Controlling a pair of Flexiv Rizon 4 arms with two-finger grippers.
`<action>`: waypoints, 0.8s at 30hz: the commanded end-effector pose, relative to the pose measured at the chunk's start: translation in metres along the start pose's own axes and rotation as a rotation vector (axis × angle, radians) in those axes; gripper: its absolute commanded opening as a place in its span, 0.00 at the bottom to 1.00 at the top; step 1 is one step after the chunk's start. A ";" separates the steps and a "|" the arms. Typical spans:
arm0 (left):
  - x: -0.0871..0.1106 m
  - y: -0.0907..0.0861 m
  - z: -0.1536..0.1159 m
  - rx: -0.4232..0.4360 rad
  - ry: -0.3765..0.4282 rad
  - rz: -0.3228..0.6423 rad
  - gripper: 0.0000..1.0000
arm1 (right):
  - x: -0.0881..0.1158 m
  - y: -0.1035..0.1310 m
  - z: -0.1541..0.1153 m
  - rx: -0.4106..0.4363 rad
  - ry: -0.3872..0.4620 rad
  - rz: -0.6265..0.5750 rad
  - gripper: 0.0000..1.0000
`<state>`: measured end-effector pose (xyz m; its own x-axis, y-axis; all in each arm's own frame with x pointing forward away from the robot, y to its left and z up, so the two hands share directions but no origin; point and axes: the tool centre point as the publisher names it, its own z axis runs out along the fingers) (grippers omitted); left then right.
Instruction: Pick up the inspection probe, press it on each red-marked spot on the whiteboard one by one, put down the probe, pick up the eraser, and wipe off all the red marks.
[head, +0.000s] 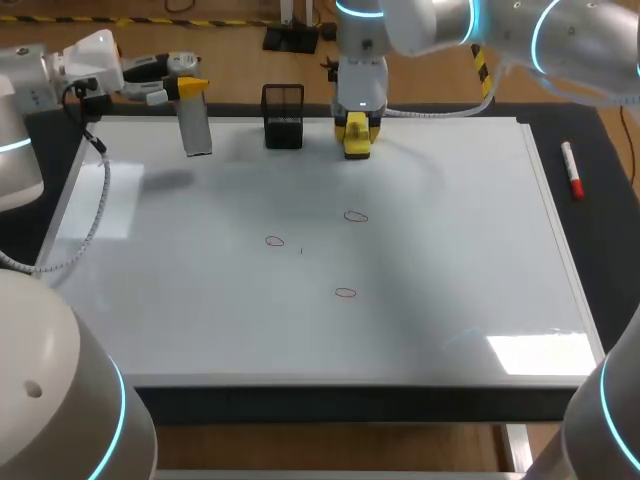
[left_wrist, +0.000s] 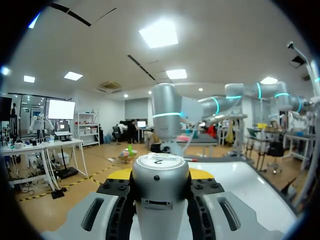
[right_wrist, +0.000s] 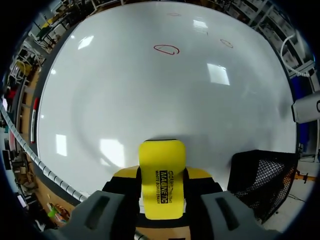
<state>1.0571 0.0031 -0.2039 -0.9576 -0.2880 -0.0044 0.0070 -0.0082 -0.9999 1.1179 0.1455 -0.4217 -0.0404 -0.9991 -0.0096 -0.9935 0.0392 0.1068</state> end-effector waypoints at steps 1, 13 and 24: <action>0.000 -0.001 0.000 0.001 0.000 0.000 0.00 | 0.006 0.002 -0.012 0.010 0.011 0.002 0.00; 0.000 -0.001 0.000 0.001 0.000 0.000 0.00 | 0.047 0.017 -0.026 0.028 0.013 0.062 0.00; 0.000 -0.001 0.000 0.001 0.000 0.000 0.00 | 0.113 0.043 -0.039 0.064 -0.004 0.169 0.00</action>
<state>1.0571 0.0030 -0.2039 -0.9576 -0.2879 -0.0043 0.0070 -0.0083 -0.9999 1.0961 0.0617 -0.3922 -0.2043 -0.9786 0.0239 -0.9723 0.2057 0.1110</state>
